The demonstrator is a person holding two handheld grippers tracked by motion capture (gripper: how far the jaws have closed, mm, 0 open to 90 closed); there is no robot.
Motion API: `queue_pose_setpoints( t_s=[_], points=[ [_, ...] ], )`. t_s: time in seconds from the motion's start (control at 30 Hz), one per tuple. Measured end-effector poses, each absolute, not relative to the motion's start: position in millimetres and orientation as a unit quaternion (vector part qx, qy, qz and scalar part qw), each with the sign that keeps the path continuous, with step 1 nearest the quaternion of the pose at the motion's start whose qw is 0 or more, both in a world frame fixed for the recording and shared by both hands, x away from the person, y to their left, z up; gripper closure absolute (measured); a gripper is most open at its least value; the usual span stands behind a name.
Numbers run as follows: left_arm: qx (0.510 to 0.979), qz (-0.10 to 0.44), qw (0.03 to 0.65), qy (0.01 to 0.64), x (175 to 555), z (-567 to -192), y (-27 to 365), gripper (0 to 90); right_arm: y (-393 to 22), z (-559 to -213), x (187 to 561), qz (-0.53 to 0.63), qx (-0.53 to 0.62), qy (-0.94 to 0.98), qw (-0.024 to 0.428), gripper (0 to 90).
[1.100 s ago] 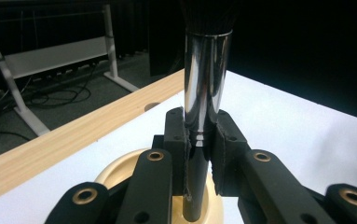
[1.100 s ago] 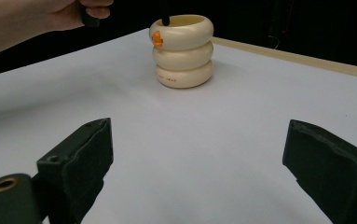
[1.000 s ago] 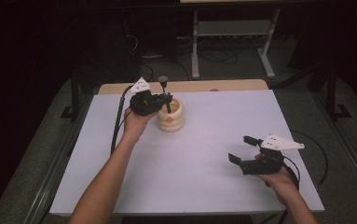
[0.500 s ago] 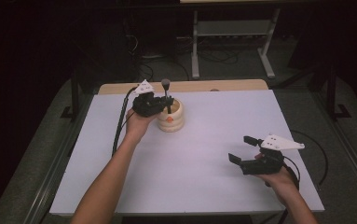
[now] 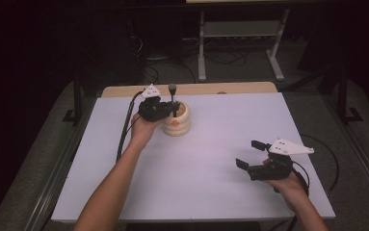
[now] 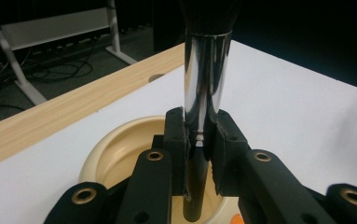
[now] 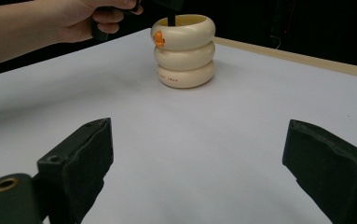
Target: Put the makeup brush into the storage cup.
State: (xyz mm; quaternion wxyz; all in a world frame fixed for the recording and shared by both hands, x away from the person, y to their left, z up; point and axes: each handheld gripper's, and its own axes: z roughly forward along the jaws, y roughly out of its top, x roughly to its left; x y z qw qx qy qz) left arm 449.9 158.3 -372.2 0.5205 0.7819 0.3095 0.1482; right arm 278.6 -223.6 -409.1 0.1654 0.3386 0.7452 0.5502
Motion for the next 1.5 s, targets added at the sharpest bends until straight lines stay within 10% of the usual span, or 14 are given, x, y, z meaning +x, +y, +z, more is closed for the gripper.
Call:
queue_pose_setpoints(
  t_s=[0.27, 0.63, 1.5],
  points=[
    [0.784, 0.146, 0.515, 0.314, 450, -377, 158, 75.5, -223, -409, 279, 0.550, 0.339, 0.745, 0.165, 7.8],
    [0.781, 0.155, 0.511, 0.325, 451, -376, 161, 27.7, -223, -409, 279, 0.550, 0.336, 0.747, 0.165, 7.8],
    [0.777, 0.147, 0.527, 0.311, 435, -376, 185, 12.3, -222, -408, 277, 0.550, 0.336, 0.747, 0.166, 7.8]
  ],
)
